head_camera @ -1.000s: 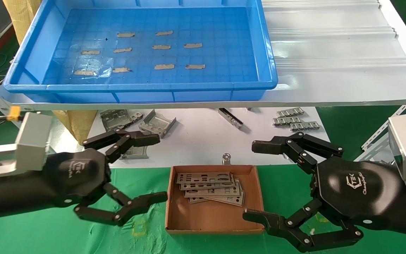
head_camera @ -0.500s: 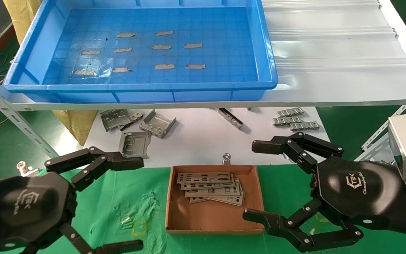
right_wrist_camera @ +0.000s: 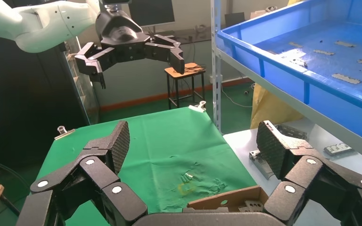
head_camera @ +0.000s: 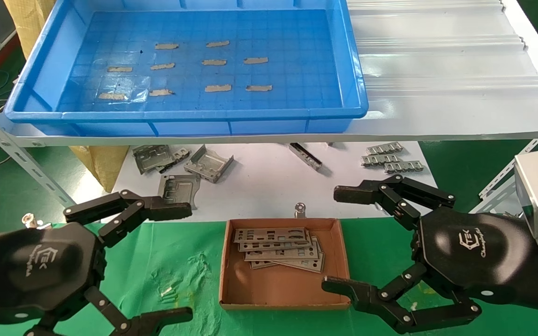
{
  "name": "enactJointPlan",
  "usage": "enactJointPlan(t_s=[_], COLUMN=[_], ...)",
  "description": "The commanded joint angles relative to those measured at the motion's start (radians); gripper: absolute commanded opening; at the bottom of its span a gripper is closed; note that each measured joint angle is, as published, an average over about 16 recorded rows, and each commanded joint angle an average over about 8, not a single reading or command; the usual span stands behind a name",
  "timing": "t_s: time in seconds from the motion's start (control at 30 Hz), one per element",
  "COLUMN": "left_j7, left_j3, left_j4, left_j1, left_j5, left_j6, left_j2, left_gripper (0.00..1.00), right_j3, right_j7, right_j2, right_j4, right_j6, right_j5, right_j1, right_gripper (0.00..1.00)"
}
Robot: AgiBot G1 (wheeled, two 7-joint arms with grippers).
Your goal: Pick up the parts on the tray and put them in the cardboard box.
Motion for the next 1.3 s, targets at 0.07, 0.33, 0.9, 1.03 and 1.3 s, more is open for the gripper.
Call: enactJointPlan(t_s=[0.07, 0.33, 0.9, 1.03, 1.3], left_j7=[0.002, 0.004, 0.006, 0.006, 0.007], left_j3=[0.002, 0.005, 0.008, 0.008, 0.008], left_j4=[0.005, 0.012, 0.018, 0.018, 0.019], left_j1=[-0.002, -0.006, -0.008, -0.008, -0.009], left_j5=[0.002, 0.005, 0.007, 0.007, 0.008], left_j6=[0.0, -0.001, -0.002, -0.002, -0.002], left_j2=[0.003, 0.007, 0.01, 0.01, 0.011], left_gripper=[1.0, 1.0, 1.0, 1.0, 1.0], right_j3=[0.0, 0.0, 0.0, 0.0, 0.0], right_j7=[0.0, 0.0, 0.0, 0.0, 0.0], right_j2=[0.0, 0.0, 0.0, 0.0, 0.0], right_j4=[0.0, 0.0, 0.0, 0.0, 0.0], right_j6=[0.0, 0.0, 0.0, 0.0, 0.0], right_j5=[0.0, 0.0, 0.0, 0.0, 0.0], right_j1=[0.0, 0.0, 0.0, 0.0, 0.0], right_gripper=[1.0, 1.0, 1.0, 1.0, 1.0])
